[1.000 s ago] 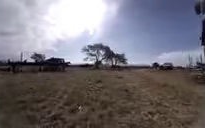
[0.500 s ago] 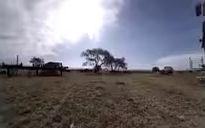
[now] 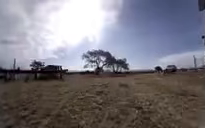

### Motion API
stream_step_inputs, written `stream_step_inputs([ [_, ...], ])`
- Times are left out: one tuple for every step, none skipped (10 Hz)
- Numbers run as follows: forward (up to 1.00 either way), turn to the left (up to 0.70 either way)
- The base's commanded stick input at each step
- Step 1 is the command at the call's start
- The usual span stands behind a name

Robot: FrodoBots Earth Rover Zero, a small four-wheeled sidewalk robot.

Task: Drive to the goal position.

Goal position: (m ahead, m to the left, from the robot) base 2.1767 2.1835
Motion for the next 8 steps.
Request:
stream_step_inputs([
  [0.7, 0.0],
  [0.7, 0.0],
  [0.7, 0.0],
  [0.7, 0.0],
  [0.7, 0.0],
  [0.7, 0.0],
  [0.7, 0.0],
  [0.7, 0.0],
])
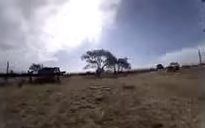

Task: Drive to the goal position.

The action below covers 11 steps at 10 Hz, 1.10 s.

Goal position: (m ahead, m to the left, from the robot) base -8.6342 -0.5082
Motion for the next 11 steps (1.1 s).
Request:
stream_step_inputs([
  [0.7, 0.0],
  [0.7, 0.0],
  [0.7, 0.0],
  [0.7, 0.0],
  [0.7, 0.0],
  [0.7, 0.0],
  [0.7, 0.0],
  [0.7, 0.0],
  [0.7, 0.0],
  [0.7, 0.0],
  [0.7, 0.0],
])
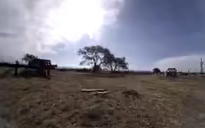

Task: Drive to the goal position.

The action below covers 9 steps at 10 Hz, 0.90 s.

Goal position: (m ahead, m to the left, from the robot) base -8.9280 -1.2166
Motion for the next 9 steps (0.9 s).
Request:
stream_step_inputs([
  [0.7, 0.0],
  [0.7, 0.0],
  [0.7, 0.0],
  [0.0, 0.0],
  [0.0, 0.0],
  [0.0, 0.0],
  [0.0, 0.0],
  [0.0, 0.25],
  [0.0, 0.45],
])
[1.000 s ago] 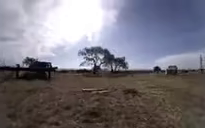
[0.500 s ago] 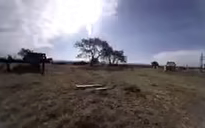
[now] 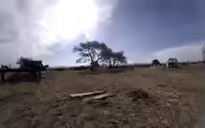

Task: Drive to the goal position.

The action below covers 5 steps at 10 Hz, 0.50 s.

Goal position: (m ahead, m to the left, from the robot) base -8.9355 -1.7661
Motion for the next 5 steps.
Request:
stream_step_inputs([
  [0.0, 0.45],
  [0.0, 0.45],
  [0.0, 0.45],
  [0.0, 0.45],
  [0.0, 0.45],
])
